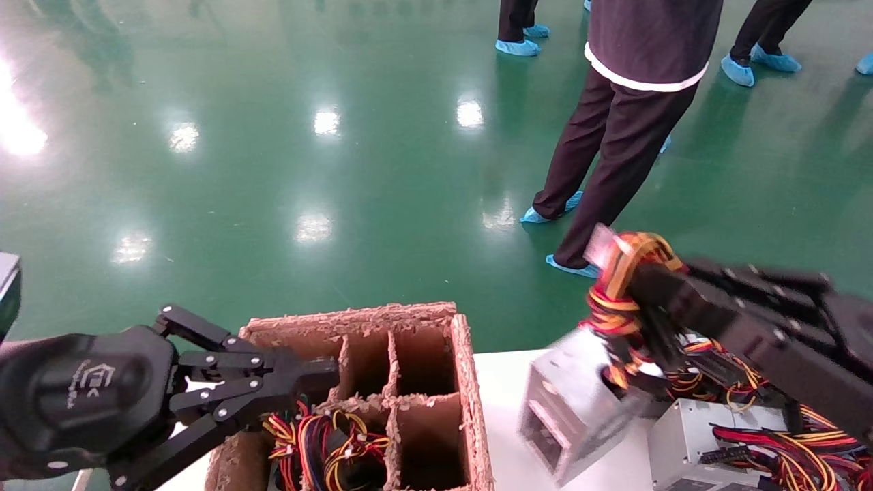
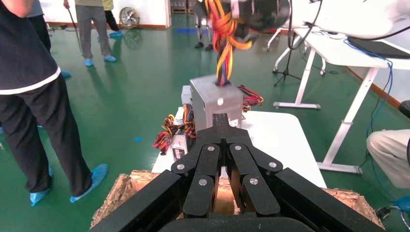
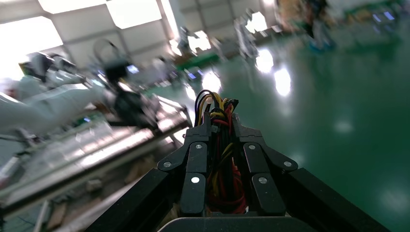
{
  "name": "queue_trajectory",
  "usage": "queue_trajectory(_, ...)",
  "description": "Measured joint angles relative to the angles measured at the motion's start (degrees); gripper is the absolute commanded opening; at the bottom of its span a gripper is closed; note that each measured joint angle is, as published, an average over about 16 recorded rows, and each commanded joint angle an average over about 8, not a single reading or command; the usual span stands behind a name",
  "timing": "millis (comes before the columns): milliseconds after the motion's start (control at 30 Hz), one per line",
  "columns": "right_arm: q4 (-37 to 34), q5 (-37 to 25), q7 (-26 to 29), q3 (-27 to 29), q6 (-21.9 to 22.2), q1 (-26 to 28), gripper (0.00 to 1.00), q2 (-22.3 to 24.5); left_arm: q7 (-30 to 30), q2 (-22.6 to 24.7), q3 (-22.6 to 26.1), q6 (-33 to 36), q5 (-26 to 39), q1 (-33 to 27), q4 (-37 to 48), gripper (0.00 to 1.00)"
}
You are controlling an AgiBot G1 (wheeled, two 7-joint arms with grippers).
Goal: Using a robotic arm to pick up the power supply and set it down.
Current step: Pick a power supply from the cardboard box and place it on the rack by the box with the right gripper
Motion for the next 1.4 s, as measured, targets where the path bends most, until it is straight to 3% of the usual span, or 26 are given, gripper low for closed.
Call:
queue_trajectory(333,-5.7,1.3,-4.8,5.2,-0.4,-16.8,0.00,5.1,0.0,0.0,0.0,0.0,0.0,0.0,0.0,0.00)
queue_trajectory(800,-11.1,3.5,-9.3,11.6,1.6,-36.3,0.00,5.7,0.0,0.0,0.0,0.0,0.0,0.0,0.0,0.00)
queue_trajectory(1100,-14.2,5.5,-11.7,16.1,3.5,-44.3,0.00,5.0,0.0,0.0,0.0,0.0,0.0,0.0,0.0,0.00)
queue_trajectory(1400,-16.3,6.6,-13.2,18.7,5.3,-47.9,0.00,4.1,0.0,0.0,0.0,0.0,0.0,0.0,0.0,0.00)
